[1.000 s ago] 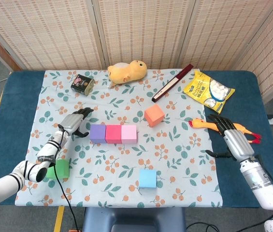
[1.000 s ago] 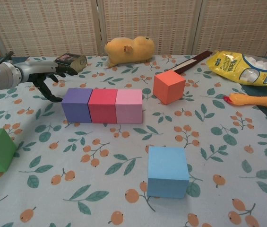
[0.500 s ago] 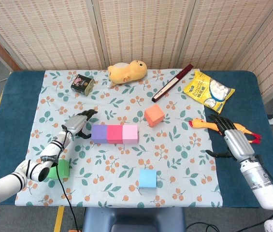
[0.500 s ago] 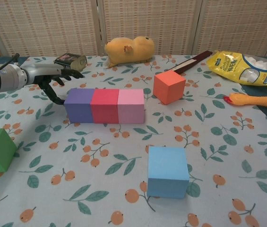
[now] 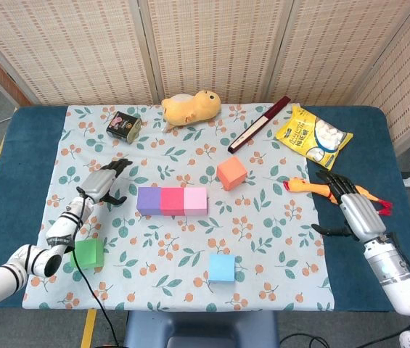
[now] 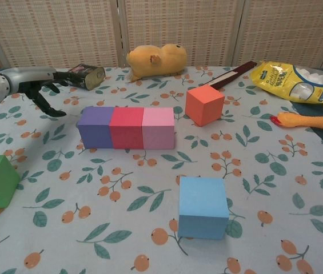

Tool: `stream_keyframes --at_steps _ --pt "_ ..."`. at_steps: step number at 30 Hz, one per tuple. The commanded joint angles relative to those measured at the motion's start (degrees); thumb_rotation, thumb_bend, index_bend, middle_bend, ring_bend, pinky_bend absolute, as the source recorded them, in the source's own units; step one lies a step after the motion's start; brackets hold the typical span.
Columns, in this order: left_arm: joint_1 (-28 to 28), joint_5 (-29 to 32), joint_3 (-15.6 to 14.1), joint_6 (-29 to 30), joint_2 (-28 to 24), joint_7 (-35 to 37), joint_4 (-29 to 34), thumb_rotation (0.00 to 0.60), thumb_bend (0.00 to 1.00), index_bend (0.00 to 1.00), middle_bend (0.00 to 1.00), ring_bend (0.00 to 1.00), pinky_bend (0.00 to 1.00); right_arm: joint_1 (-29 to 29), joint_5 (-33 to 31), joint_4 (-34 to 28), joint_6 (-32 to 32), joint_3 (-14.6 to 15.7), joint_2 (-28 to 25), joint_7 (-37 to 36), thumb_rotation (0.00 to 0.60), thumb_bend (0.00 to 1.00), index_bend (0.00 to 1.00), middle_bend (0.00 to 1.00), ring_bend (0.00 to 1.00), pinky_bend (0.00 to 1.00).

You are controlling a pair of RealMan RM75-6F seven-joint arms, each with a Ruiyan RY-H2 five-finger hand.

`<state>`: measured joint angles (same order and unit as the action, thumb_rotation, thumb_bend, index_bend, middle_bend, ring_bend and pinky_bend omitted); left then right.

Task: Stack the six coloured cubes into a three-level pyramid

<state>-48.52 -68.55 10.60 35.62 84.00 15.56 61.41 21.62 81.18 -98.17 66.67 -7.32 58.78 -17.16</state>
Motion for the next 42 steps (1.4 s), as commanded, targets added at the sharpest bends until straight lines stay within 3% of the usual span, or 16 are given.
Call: stream_keyframes --at_steps 1,9,18,31,42 --pt "4.29 -0.42 -0.24 5.97 -5.11 -0.53 5.95 0.6 0.31 0.1 0.0 0.0 0.13 -0.47 0.29 0.09 0.74 -0.05 -0.39 -0.8 0.6 0.08 0.0 0.04 0.0 0.05" --pt "12.36 -3.9 -4.09 13.96 -15.35 -0.81 17.96 0.6 0.31 0.18 0.0 0.01 0.13 -1.59 2.33 0.77 2.57 0.52 -1.03 -3.39 0.6 0.08 0.0 0.04 0.0 0.05" --pt "19.17 -9.96 -9.88 19.59 -21.91 -0.45 28.06 0.6 0.31 0.19 0.02 0.03 0.13 -2.83 3.73 0.95 5.0 0.53 -2.47 -5.67 0.6 0.08 0.0 0.04 0.0 0.05" --pt "24.28 -11.52 -13.72 22.39 -23.96 -2.32 33.72 0.6 0.32 0.14 0.0 0.02 0.13 -3.19 5.21 1.04 5.38 1.25 -2.8 -6.61 0.6 0.08 0.0 0.04 0.0 0.05" --pt "25.78 -8.44 -14.48 20.14 -21.41 -4.73 32.98 0.6 0.33 0.07 0.0 0.0 0.13 -2.68 5.98 0.64 4.81 1.56 -2.4 -6.43 0.6 0.08 0.0 0.04 0.0 0.05"
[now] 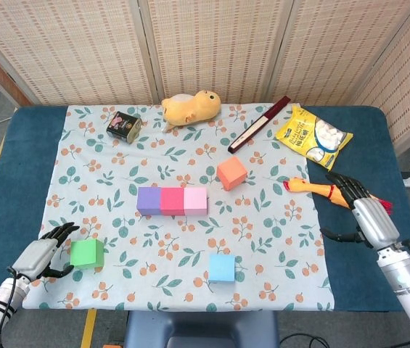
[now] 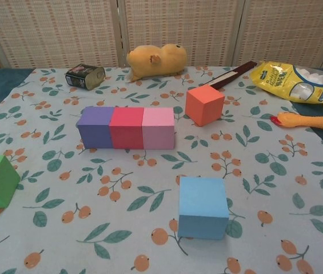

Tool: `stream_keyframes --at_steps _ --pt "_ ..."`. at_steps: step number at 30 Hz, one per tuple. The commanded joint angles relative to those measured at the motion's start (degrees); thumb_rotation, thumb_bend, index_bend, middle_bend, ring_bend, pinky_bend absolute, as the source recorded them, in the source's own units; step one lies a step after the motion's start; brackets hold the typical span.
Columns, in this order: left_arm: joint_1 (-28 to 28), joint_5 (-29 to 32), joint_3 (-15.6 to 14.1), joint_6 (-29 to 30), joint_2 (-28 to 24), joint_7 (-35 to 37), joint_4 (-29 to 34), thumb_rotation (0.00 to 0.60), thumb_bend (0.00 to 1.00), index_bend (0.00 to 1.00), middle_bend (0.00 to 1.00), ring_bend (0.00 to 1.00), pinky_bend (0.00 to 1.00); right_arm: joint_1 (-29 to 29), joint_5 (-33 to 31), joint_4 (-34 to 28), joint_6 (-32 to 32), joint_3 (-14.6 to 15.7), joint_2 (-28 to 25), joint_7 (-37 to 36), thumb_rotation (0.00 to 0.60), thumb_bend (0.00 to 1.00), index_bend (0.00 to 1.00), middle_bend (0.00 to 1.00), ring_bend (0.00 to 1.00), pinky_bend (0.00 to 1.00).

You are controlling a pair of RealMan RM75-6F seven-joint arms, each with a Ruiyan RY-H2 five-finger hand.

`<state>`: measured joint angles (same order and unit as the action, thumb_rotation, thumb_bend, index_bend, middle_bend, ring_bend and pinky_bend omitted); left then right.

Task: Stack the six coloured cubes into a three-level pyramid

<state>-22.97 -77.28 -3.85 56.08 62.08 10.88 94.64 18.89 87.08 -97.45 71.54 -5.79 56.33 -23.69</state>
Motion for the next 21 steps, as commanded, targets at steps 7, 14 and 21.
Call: stream_keyframes --at_steps 7,14,21 --pt "0.13 -0.58 -0.2 -1.16 1.32 -0.92 0.16 0.6 0.33 0.05 0.0 0.0 0.12 0.1 0.14 -0.4 -0.05 0.17 0.27 0.4 0.6 0.08 0.0 0.04 0.0 0.05" --pt "-0.21 1.51 0.61 -1.85 3.13 -4.89 -0.97 0.6 0.33 0.05 0.0 0.0 0.12 -0.03 0.04 -0.48 0.07 0.29 0.21 0.37 0.6 0.08 0.0 0.04 0.0 0.05" --pt "-0.18 3.17 1.42 -1.6 5.29 -7.77 -2.8 0.6 0.33 0.17 0.02 0.02 0.15 0.03 -0.17 -0.46 -0.1 0.33 0.47 0.5 0.6 0.08 0.0 0.04 0.0 0.05"
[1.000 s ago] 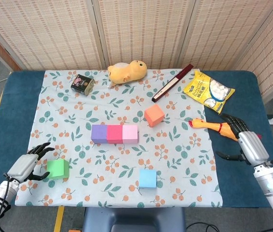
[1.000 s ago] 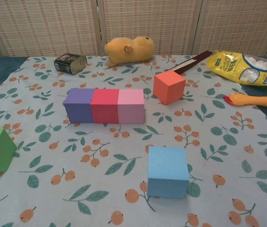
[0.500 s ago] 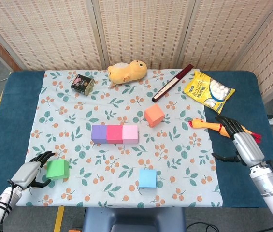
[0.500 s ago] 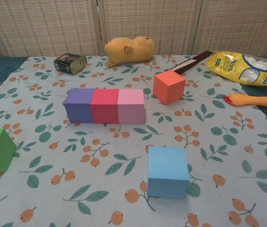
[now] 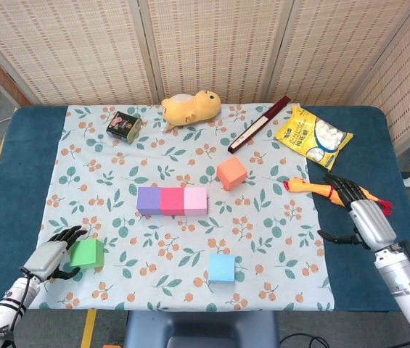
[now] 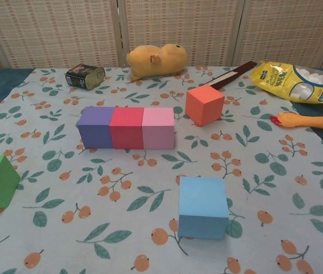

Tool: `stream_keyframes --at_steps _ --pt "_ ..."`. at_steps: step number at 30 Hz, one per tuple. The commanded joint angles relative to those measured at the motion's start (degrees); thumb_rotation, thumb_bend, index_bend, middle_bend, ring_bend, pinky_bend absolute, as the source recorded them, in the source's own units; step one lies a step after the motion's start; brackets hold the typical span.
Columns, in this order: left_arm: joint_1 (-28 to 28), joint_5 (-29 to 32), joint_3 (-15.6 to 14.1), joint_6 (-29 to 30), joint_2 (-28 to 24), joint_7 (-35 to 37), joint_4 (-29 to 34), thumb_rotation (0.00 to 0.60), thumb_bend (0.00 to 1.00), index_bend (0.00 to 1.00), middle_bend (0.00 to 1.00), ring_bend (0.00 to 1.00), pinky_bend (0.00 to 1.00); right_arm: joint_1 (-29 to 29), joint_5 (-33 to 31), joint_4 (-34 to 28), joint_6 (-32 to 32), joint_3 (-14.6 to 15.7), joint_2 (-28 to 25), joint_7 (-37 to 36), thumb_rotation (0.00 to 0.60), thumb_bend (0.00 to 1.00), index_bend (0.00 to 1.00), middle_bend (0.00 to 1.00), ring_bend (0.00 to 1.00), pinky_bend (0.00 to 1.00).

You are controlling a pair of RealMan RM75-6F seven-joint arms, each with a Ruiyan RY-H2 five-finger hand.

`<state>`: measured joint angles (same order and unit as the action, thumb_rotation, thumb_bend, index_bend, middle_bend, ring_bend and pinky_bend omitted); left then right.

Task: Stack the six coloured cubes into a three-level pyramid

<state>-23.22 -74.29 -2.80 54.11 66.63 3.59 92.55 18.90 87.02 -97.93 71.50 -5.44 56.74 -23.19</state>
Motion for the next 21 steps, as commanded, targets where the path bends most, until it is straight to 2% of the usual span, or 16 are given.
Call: stream_keyframes --at_steps 1,4,7,13,16,21 --pt "0.16 0.19 0.64 0.91 1.27 -0.8 -1.22 0.6 0.32 0.2 0.04 0.05 0.17 0.05 -0.18 0.03 -0.13 -0.03 0.11 0.02 0.6 0.08 0.0 0.04 0.0 0.05" --pt "0.17 0.2 1.73 2.19 2.71 -1.14 -2.7 0.6 0.31 0.37 0.24 0.24 0.32 0.17 -0.31 0.0 -0.33 -0.07 0.15 0.1 0.6 0.08 0.0 0.04 0.0 0.05" --pt "-0.7 -0.1 2.96 1.78 2.5 0.23 -3.25 0.6 0.31 0.45 0.31 0.31 0.42 0.15 -0.31 -0.11 -0.22 -0.11 0.11 0.18 0.6 0.08 0.0 0.04 0.0 0.05" --pt "-4.22 -0.37 8.48 0.11 -2.15 8.56 -1.35 0.6 0.31 0.44 0.33 0.33 0.43 -0.07 -0.29 -0.41 0.32 -0.21 -0.06 0.13 0.6 0.08 0.0 0.04 0.0 0.05" --pt "-7.54 0.51 12.03 -2.22 -4.52 10.49 -0.5 0.6 0.31 0.43 0.33 0.33 0.42 -0.19 0.0 -0.55 0.68 -0.17 0.01 -0.03 0.6 0.08 0.0 0.04 0.0 0.05" --pt "-13.31 3.12 16.13 -8.19 -6.51 11.45 0.72 0.6 0.31 0.43 0.31 0.33 0.4 -0.46 -0.16 -0.67 0.9 -0.08 -0.06 -0.06 0.6 0.08 0.0 0.04 0.0 0.05"
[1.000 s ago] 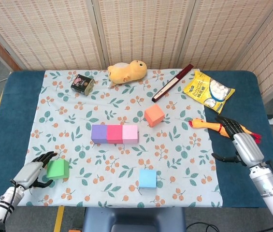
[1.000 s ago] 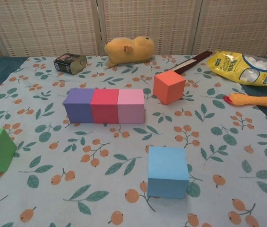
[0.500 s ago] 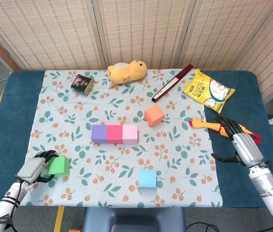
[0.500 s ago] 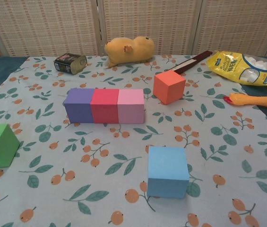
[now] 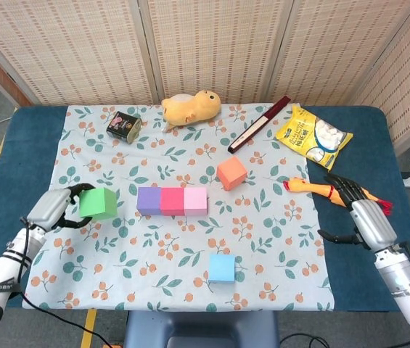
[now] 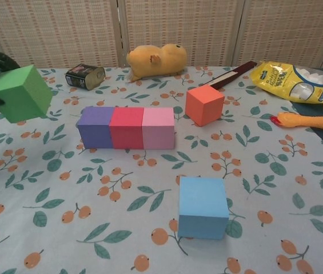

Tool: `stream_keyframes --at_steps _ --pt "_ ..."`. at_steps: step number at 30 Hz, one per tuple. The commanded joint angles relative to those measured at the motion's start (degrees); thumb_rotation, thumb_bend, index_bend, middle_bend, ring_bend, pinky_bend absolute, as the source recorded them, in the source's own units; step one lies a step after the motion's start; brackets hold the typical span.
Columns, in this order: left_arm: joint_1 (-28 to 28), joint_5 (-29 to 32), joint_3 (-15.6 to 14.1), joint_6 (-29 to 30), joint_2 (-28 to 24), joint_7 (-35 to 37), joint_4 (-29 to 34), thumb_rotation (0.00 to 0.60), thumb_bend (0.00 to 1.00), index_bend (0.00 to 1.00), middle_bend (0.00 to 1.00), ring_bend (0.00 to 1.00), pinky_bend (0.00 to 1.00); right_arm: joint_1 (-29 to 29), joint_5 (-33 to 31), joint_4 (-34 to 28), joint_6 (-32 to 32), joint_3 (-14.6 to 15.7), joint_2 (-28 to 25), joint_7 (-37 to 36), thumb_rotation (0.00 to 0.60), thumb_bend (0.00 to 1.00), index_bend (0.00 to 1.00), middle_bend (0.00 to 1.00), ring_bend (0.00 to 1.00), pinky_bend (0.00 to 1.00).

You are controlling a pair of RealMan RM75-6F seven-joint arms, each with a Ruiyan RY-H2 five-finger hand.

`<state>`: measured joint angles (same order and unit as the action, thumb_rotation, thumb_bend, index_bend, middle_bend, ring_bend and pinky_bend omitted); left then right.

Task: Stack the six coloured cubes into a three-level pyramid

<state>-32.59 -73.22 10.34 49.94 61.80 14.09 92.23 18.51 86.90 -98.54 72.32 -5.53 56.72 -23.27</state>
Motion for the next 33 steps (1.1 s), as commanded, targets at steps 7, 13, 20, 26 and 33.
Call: stream_keyframes --at_steps 7,13,20,26,33 --pt "-12.02 9.79 5.41 -9.82 0.29 -8.16 0.99 0.6 0.31 0.4 0.3 0.32 0.36 -0.42 0.21 -0.9 0.59 0.12 -0.64 0.38 0.6 0.08 0.0 0.04 0.0 0.05" --pt "-17.99 18.63 4.67 -12.53 2.86 -16.42 0.28 0.6 0.31 0.39 0.3 0.32 0.36 -0.84 -0.01 -1.33 0.92 0.18 -1.05 0.44 0.6 0.08 0.0 0.04 0.0 0.05" --pt "-22.71 25.84 2.8 -12.39 5.07 -22.77 0.73 0.6 0.31 0.38 0.3 0.32 0.35 -1.14 0.12 -1.73 1.05 0.37 -1.52 0.62 0.6 0.08 0.0 0.04 0.0 0.05" --pt "-25.47 29.52 0.23 -9.5 6.7 -29.26 0.97 0.6 0.32 0.38 0.3 0.31 0.34 -1.1 -0.04 -1.8 0.71 0.42 -1.45 0.77 0.6 0.08 0.0 0.04 0.0 0.05" --pt "-27.02 32.92 -0.64 -8.41 7.65 -31.7 1.14 0.6 0.32 0.38 0.3 0.31 0.34 -0.82 -0.07 -1.48 0.26 0.35 -1.1 0.66 0.6 0.08 0.0 0.04 0.0 0.05"
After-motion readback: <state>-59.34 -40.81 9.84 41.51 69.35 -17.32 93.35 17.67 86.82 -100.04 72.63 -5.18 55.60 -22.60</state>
